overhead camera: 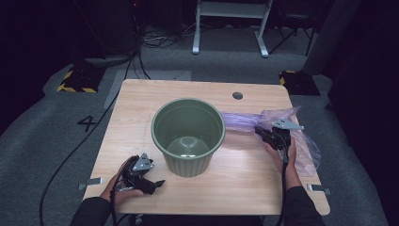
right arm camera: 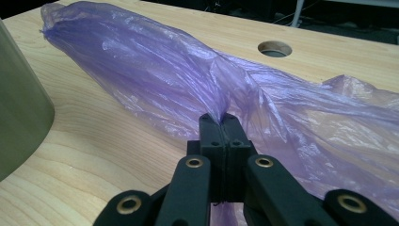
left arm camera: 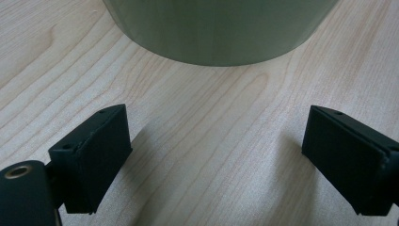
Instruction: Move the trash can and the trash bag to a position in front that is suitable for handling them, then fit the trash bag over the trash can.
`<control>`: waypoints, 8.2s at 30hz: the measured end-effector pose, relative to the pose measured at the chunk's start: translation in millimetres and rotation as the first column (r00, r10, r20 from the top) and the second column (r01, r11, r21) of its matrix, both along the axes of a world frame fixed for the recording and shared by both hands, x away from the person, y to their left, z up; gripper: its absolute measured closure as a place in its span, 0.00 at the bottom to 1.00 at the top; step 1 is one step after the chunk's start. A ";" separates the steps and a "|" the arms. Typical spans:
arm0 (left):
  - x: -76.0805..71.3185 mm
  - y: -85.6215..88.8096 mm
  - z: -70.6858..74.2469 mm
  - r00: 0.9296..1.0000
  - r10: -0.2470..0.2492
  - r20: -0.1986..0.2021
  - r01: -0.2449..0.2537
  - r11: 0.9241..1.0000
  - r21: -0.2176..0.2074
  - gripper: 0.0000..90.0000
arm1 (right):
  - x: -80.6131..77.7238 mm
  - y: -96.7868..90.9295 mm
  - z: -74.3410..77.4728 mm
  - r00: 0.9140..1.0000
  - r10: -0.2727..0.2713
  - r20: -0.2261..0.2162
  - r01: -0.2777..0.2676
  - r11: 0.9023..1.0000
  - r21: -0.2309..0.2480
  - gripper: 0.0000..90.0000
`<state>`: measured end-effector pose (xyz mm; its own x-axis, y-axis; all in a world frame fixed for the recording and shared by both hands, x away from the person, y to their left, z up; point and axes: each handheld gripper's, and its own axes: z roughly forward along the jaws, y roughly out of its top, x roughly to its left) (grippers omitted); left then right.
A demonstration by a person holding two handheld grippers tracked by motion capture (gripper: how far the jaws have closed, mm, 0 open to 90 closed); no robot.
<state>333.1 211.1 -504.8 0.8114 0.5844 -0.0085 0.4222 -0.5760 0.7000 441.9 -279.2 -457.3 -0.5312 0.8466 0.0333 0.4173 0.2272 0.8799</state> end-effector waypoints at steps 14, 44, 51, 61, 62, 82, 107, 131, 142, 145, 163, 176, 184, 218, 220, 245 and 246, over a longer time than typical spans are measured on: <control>0.3 0.0 0.0 1.000 -0.003 -0.001 0.003 1.000 -0.001 0.09 | -8.0 1.5 15.7 0.998 0.016 0.054 -0.016 1.000 0.017 1.00; 4.6 -4.1 -0.1 1.000 -0.013 0.002 0.013 1.000 -0.002 0.09 | -20.4 -12.2 49.7 0.990 -0.001 0.139 -0.009 0.997 0.078 1.00; 9.6 -11.7 0.0 1.000 -0.029 0.003 0.029 1.000 -0.002 0.09 | -24.7 -12.4 69.6 0.984 0.000 0.177 -0.017 0.995 0.095 1.00; 21.4 -30.6 0.4 0.998 -0.063 0.007 0.063 0.998 0.002 0.09 | -30.8 -13.1 94.8 0.971 -0.020 0.237 -0.007 0.993 0.114 1.00; 22.2 -31.6 0.5 0.998 -0.067 0.006 0.067 0.998 0.006 0.09 | -31.0 -13.4 95.9 0.971 -0.019 0.240 -0.010 0.993 0.118 1.00; 28.3 -39.1 0.6 0.998 -0.055 0.006 0.055 0.998 0.008 0.08 | -34.6 -22.5 128.1 0.950 -0.057 0.308 0.004 0.986 0.169 1.00; 31.9 -44.4 0.6 0.999 -0.054 0.006 0.054 0.999 0.009 0.08 | -34.4 -10.0 165.6 0.918 -0.098 0.385 0.008 0.973 0.230 1.00; 33.6 -47.5 0.7 0.998 -0.057 0.006 0.057 0.998 0.008 0.09 | -50.8 22.5 165.9 0.911 0.032 0.412 -0.104 0.983 0.154 1.00; 40.3 -62.9 0.5 0.998 -0.069 0.005 0.069 0.998 0.003 0.09 | -50.6 53.9 147.5 0.915 0.127 0.383 -0.169 0.983 0.076 1.00; 41.0 -63.8 0.7 0.997 -0.072 0.006 0.072 0.997 0.007 0.09 | -50.6 59.5 143.1 0.915 0.147 0.377 -0.182 0.982 0.059 1.00; 52.4 -81.6 0.7 0.996 -0.092 0.004 0.092 0.996 0.005 0.08 | -53.7 88.2 122.2 0.901 0.295 0.318 -0.296 0.954 -0.046 1.00; 55.6 -87.8 0.9 0.996 -0.094 0.004 0.094 0.996 0.004 0.09 | -54.5 91.0 113.1 0.903 0.331 0.273 -0.321 0.943 -0.082 0.92; 51.4 -84.3 1.2 0.995 -0.095 0.007 0.095 0.995 0.003 0.11 | -57.4 93.3 110.2 0.901 0.357 0.248 -0.344 0.934 -0.095 0.73; 34.6 -52.1 0.5 0.997 -0.076 0.005 0.076 0.997 -0.003 0.11 | -77.0 105.3 123.1 0.904 0.387 0.181 -0.376 0.922 -0.092 0.26; 34.6 -52.1 0.5 0.997 -0.076 0.005 0.076 0.997 -0.003 0.11 | -78.3 109.1 125.0 0.899 0.398 0.183 -0.384 0.917 -0.109 0.23; 34.9 -52.1 0.5 0.997 -0.080 0.005 0.080 0.997 -0.003 0.11 | -126.3 25.8 98.5 0.944 0.269 0.192 -0.226 0.949 -0.219 0.19; 34.9 -52.1 0.5 0.997 -0.079 0.005 0.079 0.997 -0.003 0.11 | -125.5 22.6 93.3 0.948 0.258 0.187 -0.215 0.951 -0.222 0.19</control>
<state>368.1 159.0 -504.3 0.8552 0.5182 -0.0065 0.3722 -0.6053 0.7036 316.5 -256.5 -364.0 -0.6937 0.6735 -0.2553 0.1397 0.4735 0.8696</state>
